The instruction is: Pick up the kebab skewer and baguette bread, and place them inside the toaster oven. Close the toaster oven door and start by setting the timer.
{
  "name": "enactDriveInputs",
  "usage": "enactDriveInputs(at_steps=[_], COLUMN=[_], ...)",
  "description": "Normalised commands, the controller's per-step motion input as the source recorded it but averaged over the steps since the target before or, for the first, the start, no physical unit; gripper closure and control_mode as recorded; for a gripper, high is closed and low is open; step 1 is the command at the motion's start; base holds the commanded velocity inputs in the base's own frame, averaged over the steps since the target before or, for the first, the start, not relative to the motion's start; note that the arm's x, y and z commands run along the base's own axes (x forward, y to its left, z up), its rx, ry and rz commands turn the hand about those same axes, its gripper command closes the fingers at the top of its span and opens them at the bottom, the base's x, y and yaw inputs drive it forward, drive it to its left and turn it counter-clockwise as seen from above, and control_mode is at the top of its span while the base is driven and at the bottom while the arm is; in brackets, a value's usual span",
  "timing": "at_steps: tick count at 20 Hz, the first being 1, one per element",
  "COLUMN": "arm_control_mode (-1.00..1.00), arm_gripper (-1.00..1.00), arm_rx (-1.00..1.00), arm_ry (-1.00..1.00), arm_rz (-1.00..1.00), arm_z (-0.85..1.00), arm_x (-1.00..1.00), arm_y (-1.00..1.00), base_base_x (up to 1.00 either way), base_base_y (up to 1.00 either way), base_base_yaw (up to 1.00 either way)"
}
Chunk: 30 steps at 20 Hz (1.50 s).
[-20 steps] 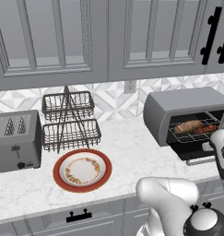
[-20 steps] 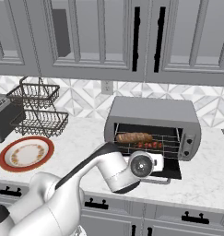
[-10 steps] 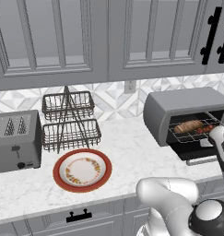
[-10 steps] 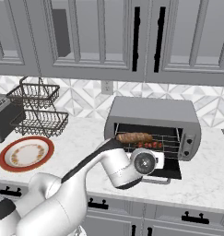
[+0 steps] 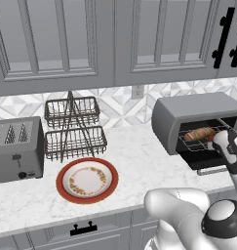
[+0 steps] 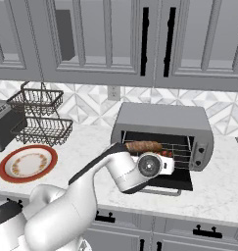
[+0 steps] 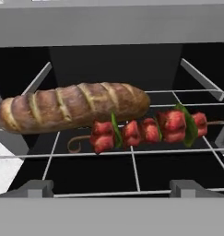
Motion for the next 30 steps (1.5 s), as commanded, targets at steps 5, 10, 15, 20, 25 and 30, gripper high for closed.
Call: enactDriveInputs(at_steps=[5, 10, 15, 20, 25, 30], arm_control_mode=[-1.00, -1.00, -1.00, -1.00, -1.00, -1.00], arm_gripper=[-1.00, -1.00, -1.00, -1.00, -1.00, -1.00], arm_rx=[0.00, 0.00, 0.00, 0.00, 0.00, 0.00], arm_ry=[0.00, 0.00, 0.00, 0.00, 0.00, 0.00], arm_rz=[0.00, 0.00, 0.00, 0.00, 0.00, 0.00], arm_z=[0.00, -0.02, -0.08, -0.24, -0.03, 0.00], arm_x=[0.18, 0.03, -0.10, -0.05, 0.01, 0.04], arm_y=[0.00, 0.00, 0.00, 0.00, 0.00, 0.00], base_base_x=[0.00, 0.00, 0.00, 0.00, 0.00, 0.00], base_base_y=[0.00, 0.00, 0.00, 0.00, 0.00, 0.00], base_base_yaw=[0.00, 0.00, 0.00, 0.00, 0.00, 0.00])
